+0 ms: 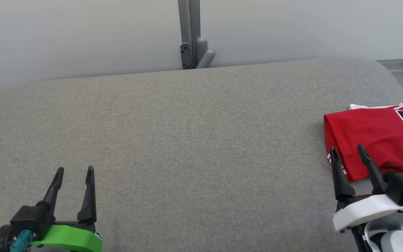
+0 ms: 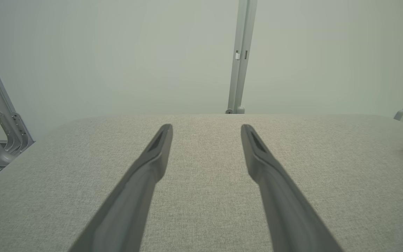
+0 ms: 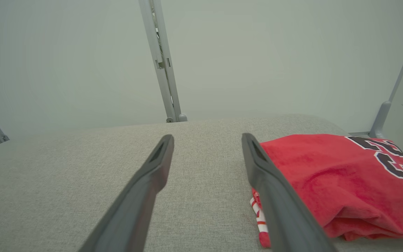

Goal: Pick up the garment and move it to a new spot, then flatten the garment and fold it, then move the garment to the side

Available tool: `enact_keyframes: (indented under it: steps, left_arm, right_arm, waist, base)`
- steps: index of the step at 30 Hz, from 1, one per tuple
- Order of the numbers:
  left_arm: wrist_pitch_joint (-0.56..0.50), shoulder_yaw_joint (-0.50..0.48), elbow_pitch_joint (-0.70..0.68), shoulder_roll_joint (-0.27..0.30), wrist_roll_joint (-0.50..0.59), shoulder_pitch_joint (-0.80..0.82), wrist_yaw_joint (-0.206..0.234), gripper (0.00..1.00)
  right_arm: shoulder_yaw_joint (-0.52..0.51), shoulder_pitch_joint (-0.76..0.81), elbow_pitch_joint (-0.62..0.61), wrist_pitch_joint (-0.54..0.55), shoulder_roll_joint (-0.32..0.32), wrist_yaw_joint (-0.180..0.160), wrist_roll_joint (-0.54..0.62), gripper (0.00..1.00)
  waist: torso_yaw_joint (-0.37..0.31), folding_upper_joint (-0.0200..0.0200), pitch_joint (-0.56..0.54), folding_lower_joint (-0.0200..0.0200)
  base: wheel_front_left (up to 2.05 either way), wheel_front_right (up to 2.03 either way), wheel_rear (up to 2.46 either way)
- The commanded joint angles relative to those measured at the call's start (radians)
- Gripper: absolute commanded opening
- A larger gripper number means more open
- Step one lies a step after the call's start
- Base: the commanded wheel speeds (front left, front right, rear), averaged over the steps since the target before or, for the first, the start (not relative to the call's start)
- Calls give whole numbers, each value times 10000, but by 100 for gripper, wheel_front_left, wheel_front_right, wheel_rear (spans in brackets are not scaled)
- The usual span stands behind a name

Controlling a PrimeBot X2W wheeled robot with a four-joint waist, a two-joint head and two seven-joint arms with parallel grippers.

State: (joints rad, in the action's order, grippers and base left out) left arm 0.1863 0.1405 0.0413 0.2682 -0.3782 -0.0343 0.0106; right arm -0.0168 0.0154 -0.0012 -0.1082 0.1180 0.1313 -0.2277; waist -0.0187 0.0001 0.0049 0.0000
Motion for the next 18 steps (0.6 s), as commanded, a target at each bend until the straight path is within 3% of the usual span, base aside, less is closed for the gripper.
enact_keyframes:
  steps: [1,2,3,6,18]
  left_arm:
    - [62,14,34,82,-65,-13,71,100]
    - [75,19,28,90,-55,-6,72,100]
    - [14,13,5,8,-14,0,35,0]
    - [4,58,150,-103,-148,-38,25,0]
    - [119,171,306,-460,-2323,129,-196,0]
  right_arm:
    - [-33,66,-20,-37,3,-12,13,100]
    - [-36,61,-27,-34,0,-12,7,100]
    - [-14,0,-2,0,-5,0,-5,0]
    - [-37,7,203,64,-73,2,-144,0]
    - [-778,-384,768,1077,-111,0,-2493,0]
  waist:
    - [11,-1,7,0]
    - [17,-1,10,0]
    - [17,-1,12,0]
    - [20,-1,15,0]
    - [38,-1,11,0]
  base:
    - [0,0,0]
    - [0,0,0]
    - [0,0,0]
    - [0,0,0]
    - [0,0,0]
